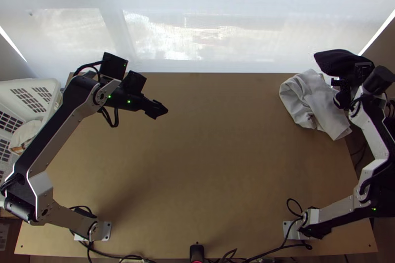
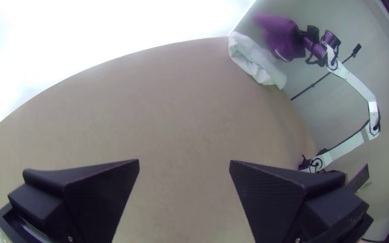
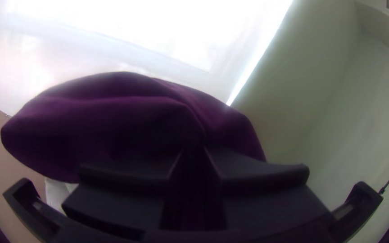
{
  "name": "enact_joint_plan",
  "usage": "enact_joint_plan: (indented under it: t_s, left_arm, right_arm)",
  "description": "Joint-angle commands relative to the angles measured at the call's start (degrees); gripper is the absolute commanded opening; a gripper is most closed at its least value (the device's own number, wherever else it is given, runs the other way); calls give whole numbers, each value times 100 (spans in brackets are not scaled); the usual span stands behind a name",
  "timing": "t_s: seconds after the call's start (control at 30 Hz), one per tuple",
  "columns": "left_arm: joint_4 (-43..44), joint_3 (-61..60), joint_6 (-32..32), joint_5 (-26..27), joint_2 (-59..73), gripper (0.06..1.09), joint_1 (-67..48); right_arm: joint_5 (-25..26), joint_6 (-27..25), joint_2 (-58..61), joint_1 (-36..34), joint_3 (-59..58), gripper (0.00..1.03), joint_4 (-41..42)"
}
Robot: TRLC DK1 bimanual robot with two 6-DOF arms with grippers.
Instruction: Fold the t-shirt
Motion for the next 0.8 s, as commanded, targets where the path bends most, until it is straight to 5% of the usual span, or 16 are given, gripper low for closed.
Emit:
enact_joint_plan:
  t_s: [0.0, 0.63, 0.77]
  left_arm:
    - [-38, -403, 82, -8, -335, 103, 76]
    - [-29, -719, 99, 1, -651, 103, 191]
    - [-20, -711, 73, 1, -687, 103, 164]
  right_arm:
    - [-18, -182, 743, -113, -202, 3, 344]
    - [17, -604, 971, 1188, -2127, 4, 344]
    - [35, -577, 1024, 1074, -2285, 52, 335]
